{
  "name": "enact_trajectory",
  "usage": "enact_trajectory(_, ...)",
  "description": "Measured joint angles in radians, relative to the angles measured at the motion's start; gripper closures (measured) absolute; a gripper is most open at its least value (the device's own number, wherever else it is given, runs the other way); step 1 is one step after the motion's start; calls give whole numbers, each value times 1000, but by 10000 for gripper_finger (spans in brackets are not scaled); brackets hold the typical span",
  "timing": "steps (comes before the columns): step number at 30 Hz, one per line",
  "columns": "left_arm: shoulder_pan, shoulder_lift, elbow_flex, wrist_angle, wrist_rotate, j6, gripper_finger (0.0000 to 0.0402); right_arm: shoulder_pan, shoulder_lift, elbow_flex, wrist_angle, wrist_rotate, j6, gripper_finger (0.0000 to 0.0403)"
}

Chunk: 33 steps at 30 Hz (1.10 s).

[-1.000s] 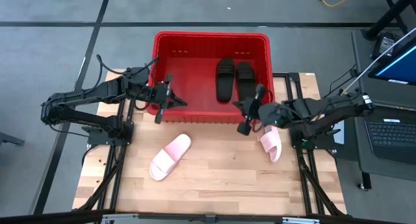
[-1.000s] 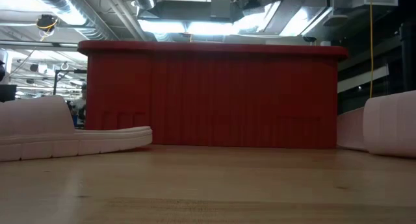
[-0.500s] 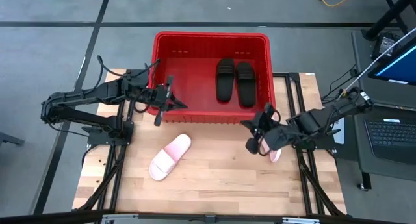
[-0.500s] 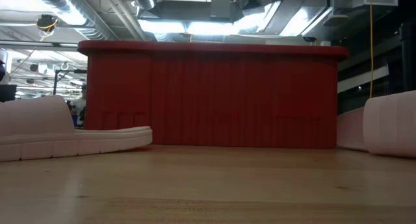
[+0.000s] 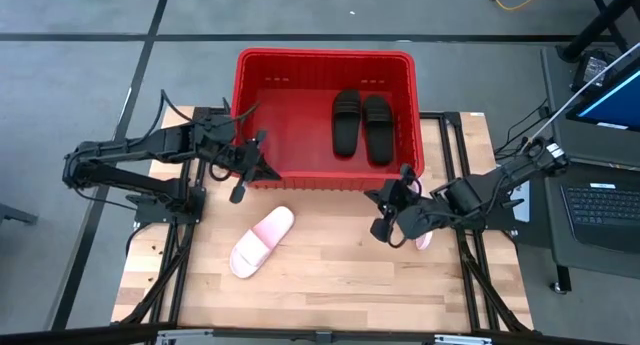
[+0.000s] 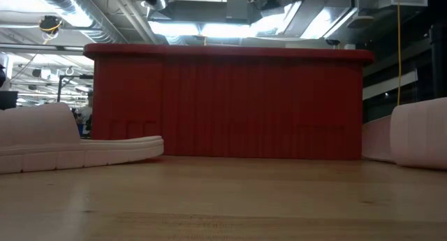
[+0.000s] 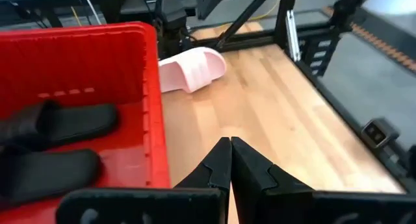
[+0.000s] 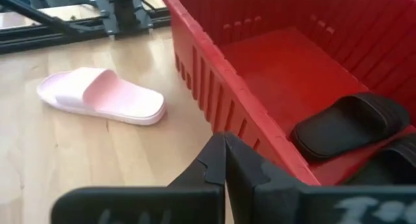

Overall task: Pick and place slides into bin
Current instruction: Put the left pink slipper into the red bin

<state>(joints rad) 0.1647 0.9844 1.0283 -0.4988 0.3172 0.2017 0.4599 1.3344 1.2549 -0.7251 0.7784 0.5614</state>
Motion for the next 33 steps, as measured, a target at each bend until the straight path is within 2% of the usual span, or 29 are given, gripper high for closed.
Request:
enact_trajectory(5, -77, -1, 0, 12, -2, -61, 400, -32, 18, 0, 38, 1, -5, 396)
enact_trajectory(10, -187, -1, 0, -11, -39, -127, 399, -44, 26, 0, 75, 0, -154, 395)
enact_trajectory(17, -420, -1, 0, -14, -420, -367, 400, -51, 26, 0, 82, 2, -302, 394)
enact_trajectory(24, -688, 23, 0, -5, -796, -722, 400, -35, 26, 0, 69, -32, -337, 394)
enact_trajectory(29, -852, 113, 0, 17, -984, -957, 400, -9, 26, 0, 58, -47, -373, 394)
enact_trajectory(33, -944, 209, 0, 67, -1055, -1090, 400, 5, 25, 0, 58, -47, -383, 394)
